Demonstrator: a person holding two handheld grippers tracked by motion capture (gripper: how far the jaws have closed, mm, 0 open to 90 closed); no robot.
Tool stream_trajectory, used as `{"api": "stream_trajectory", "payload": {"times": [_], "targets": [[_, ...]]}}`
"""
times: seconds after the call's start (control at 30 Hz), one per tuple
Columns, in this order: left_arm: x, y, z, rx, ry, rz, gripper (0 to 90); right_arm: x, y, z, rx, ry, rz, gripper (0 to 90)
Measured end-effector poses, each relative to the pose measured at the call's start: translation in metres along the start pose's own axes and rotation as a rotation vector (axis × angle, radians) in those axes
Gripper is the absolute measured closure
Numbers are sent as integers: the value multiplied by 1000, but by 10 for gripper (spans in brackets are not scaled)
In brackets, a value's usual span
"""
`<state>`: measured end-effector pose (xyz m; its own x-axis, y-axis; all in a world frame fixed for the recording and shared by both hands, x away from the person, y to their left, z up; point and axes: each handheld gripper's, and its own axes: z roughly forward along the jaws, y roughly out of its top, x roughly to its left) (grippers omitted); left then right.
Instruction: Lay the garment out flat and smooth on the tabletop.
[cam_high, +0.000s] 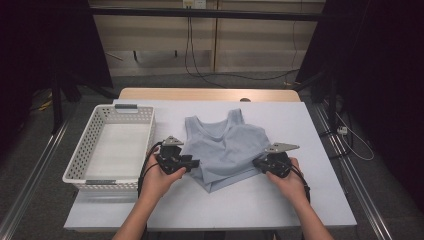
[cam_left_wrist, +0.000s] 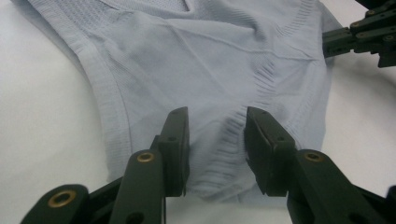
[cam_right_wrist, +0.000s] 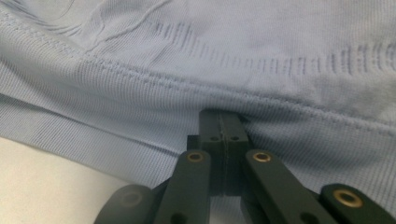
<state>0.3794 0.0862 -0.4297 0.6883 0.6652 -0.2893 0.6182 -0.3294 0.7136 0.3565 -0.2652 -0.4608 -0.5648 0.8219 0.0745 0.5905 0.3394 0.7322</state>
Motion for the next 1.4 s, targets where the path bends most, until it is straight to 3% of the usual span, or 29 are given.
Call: {"api": "stream_trajectory", "payload": {"times": [0.1, 0.27, 0.43, 0.67, 0.83, 1.07, 1.2, 1.4], "targets": [[-2, 0, -7, -1, -4, 0, 612, -1, -1, -1, -8, 36, 37, 760], [-7, 1, -16, 2, -17, 1, 641, 0, 1, -7, -30, 52, 31, 557], [-14, -3, -11, 63, -54, 13, 725, -6, 2, -17, -106, 34, 107, 343], [-17, -5, -4, 87, -67, 28, 729, -18, -3, -31, -165, 13, 145, 275], [-16, -3, -7, 84, -61, 14, 743, -22, -8, -34, -163, -11, 157, 245], [-19, -1, -5, 134, -73, 20, 813, -25, -13, -40, -162, -56, 152, 225], [-20, 2, -9, 138, -71, 18, 838, -28, -16, -43, -162, -72, 154, 225], [-29, 4, -13, 158, -132, 26, 866, -30, -17, -46, -168, -76, 162, 221]]}}
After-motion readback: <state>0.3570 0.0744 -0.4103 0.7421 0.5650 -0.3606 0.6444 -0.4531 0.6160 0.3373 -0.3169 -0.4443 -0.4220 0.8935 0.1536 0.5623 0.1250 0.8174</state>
